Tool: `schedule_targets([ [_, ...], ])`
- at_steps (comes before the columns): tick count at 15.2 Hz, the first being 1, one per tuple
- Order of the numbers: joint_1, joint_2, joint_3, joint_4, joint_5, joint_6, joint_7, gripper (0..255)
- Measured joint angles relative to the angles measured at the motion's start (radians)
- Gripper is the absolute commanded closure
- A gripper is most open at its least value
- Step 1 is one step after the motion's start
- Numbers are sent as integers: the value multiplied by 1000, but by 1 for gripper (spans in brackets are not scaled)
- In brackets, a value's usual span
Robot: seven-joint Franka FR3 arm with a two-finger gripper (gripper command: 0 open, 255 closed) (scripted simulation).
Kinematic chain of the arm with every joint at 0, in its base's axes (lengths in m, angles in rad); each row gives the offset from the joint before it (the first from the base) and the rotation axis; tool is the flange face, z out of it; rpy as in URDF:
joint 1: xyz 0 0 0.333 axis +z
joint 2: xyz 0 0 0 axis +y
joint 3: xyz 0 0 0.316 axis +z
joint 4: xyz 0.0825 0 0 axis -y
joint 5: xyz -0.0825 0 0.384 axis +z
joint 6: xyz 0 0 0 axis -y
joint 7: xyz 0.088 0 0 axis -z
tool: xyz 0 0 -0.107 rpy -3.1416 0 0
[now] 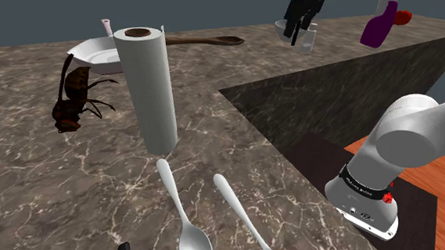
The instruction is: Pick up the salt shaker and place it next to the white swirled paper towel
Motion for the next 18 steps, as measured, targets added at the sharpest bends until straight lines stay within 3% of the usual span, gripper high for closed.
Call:
schedule_targets([
  [4, -18, 14, -48, 5, -13, 19, -34, 0],
  [18, -102, 205, -373, 104, -37, 158, -273, 0],
])
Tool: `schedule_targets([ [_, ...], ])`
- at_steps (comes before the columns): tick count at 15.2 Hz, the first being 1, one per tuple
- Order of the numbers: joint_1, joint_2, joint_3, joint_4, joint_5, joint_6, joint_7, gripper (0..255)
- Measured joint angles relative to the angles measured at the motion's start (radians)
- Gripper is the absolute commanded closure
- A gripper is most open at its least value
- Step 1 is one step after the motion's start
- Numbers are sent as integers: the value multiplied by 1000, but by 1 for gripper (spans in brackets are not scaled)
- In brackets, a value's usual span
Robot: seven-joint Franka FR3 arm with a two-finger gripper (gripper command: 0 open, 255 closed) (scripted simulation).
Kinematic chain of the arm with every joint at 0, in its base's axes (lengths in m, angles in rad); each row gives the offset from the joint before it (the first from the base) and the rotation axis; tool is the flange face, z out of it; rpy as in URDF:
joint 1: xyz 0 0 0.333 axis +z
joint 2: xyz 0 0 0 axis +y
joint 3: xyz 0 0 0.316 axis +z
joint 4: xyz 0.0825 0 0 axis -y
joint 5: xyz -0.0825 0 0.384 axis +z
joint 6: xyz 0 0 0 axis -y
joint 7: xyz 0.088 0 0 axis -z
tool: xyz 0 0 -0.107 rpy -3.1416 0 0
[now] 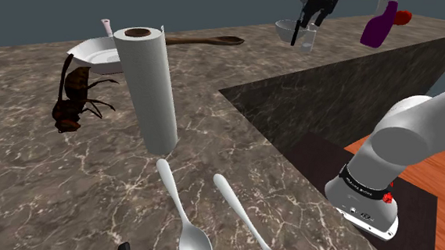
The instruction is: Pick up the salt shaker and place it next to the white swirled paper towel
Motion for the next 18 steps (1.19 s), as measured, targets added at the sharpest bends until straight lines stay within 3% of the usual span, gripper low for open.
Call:
schedule_targets([
  [10, -8, 237, -247, 179, 110, 52, -205, 0],
  [18, 0, 294, -275, 138, 145, 141, -238, 0],
])
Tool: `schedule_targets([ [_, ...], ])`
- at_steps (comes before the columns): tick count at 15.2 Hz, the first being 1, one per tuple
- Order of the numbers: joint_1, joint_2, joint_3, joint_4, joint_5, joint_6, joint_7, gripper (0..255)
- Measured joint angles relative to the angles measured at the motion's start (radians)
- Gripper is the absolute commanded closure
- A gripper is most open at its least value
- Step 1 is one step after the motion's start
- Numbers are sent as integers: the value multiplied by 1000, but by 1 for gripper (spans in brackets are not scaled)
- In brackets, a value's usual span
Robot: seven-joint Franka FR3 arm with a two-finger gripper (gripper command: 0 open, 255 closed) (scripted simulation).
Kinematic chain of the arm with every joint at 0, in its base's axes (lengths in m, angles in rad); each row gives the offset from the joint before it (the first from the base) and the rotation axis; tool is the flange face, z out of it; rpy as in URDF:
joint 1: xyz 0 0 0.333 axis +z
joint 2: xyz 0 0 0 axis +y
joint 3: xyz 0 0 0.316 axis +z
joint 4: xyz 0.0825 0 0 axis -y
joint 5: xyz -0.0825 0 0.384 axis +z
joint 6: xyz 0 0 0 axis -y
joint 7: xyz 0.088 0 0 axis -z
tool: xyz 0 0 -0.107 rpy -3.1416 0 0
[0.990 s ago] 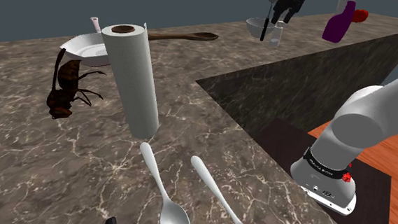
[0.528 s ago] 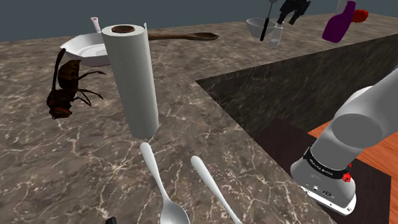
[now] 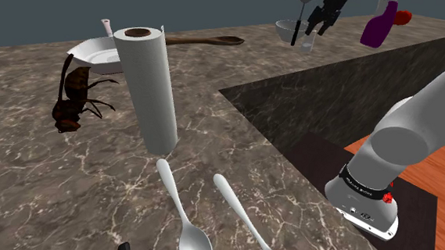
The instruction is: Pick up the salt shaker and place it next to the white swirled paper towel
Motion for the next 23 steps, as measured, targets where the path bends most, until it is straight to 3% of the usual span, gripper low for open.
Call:
schedule_targets([
  [6, 0, 2, 0, -8, 1, 10, -1, 0],
  [7, 0, 2, 0, -8, 1, 10, -1, 255],
  [17, 0, 1, 0, -7, 1, 10, -1, 255],
  [23, 3, 2, 5, 59, -1, -56, 11, 255],
])
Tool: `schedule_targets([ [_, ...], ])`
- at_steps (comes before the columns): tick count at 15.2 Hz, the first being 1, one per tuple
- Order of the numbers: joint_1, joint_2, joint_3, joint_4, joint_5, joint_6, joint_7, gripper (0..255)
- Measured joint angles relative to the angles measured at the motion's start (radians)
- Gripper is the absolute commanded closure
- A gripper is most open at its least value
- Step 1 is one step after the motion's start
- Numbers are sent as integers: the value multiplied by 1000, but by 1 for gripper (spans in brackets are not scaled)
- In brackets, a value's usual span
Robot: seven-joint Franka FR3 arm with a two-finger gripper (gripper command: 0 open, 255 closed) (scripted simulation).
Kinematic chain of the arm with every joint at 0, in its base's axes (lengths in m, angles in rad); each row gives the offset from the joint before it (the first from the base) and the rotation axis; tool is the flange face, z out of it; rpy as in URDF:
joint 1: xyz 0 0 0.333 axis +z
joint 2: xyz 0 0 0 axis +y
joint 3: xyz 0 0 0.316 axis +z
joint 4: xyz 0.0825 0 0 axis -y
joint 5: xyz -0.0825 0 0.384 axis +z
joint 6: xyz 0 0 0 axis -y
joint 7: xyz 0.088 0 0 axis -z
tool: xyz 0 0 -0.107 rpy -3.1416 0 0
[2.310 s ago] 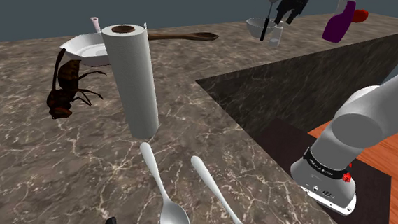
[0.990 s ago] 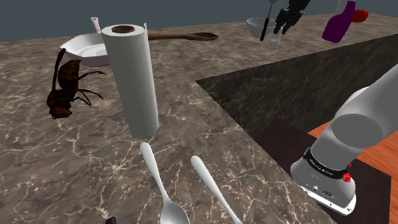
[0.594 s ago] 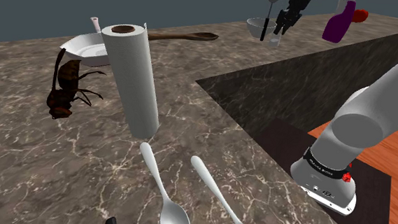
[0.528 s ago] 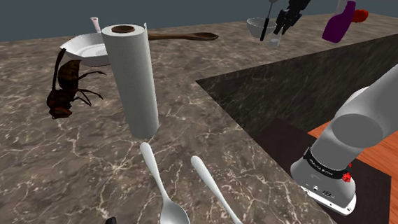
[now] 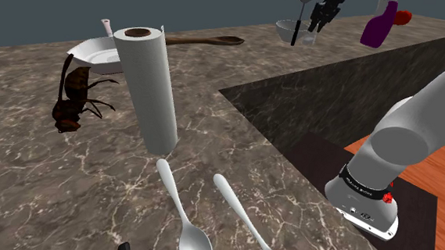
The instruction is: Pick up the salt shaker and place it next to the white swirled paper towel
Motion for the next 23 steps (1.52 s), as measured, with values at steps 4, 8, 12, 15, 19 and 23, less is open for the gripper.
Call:
schedule_targets([
  [4, 2, 1, 3, 53, -1, -52, 8, 255],
  [8, 5, 12, 3, 117, 4, -106, 13, 255],
  [12, 8, 21, 2, 178, 8, -159, 17, 255],
  [15, 10, 36, -2, 232, 15, -200, 18, 255],
  [19, 13, 56, -7, 305, 26, -256, 18, 255],
  [23, 16, 71, -9, 370, 33, -309, 24, 255],
])
